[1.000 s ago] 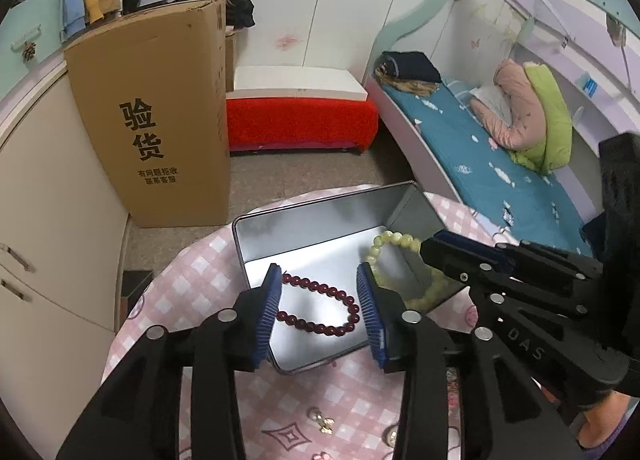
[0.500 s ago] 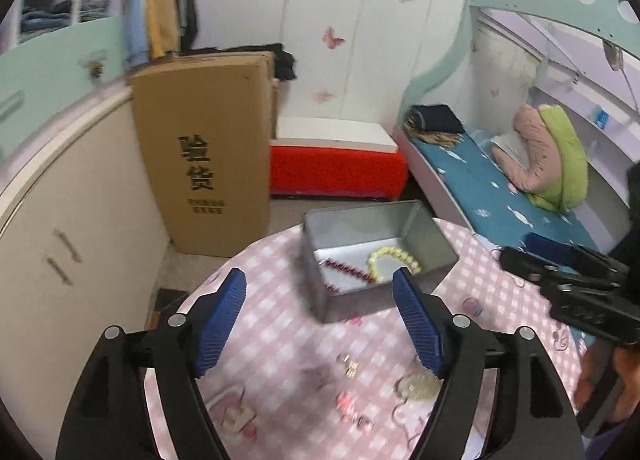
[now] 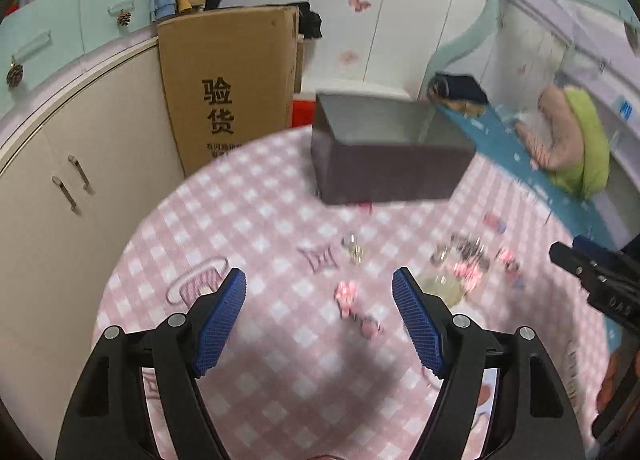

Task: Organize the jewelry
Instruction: 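Move both open tools back to the jewelry pile on the table, then grasp the pink pig charm with the left tool while the right tool grasps a small silver charm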

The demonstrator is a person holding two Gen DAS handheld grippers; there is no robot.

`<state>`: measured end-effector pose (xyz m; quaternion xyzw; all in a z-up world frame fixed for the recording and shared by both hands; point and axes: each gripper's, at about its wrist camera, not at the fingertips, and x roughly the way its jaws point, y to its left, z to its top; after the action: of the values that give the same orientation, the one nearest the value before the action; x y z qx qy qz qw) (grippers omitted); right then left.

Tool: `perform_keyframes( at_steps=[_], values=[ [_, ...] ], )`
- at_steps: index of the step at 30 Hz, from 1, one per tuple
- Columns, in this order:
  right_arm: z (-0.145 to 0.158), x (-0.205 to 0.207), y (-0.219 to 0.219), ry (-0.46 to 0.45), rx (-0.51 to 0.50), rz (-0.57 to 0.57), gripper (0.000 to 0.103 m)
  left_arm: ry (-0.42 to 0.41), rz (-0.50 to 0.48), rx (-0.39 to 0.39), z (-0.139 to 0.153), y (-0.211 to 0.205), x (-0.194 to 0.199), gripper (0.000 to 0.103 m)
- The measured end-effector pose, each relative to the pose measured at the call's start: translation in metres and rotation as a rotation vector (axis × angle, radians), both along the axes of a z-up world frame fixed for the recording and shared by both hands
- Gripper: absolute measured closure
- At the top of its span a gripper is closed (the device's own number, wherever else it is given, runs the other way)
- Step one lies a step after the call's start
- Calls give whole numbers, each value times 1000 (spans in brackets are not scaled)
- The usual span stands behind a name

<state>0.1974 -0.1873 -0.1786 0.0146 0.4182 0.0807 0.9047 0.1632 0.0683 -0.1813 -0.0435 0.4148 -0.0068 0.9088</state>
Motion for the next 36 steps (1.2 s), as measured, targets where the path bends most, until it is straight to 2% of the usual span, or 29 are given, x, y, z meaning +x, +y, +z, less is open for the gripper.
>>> perform_keyframes(
  at_steps=[8, 13, 15, 16, 18, 20, 23, 27, 29, 30, 36],
  values=[
    [-21, -6, -3, 41, 15, 5, 37, 56, 18, 17, -26, 0, 0, 30],
    [-25, -3, 2, 46, 5, 23, 38, 59, 18, 16, -31, -1, 1, 31],
    [-27, -1, 3, 49, -1, 27, 37, 55, 3, 10, -30, -1, 1, 46],
    [-29, 0, 4, 53, -4, 29, 37, 59, -9, 3, -30, -1, 1, 58],
    [-30, 3, 5, 55, -4, 32, 37, 60, -31, -5, -29, -3, 2, 65],
    [-33, 6, 8, 60, -18, 39, 37, 56, -46, 11, -28, -6, 3, 91],
    [-35, 12, 14, 62, -37, 61, 37, 57, -81, 14, -27, -11, 2, 102],
    [-37, 21, 22, 58, -61, 82, 38, 56, -100, -9, -26, -9, 1, 103],
    [-38, 26, 24, 68, -59, 96, 49, 54, -109, -30, -25, -7, 0, 103],
    [-39, 28, 26, 72, -63, 101, 58, 51, -113, -42, -24, -5, -1, 103],
    [-37, 30, 35, 81, -59, 149, 87, 19, -131, -81, -13, 2, -6, 103]
  ],
)
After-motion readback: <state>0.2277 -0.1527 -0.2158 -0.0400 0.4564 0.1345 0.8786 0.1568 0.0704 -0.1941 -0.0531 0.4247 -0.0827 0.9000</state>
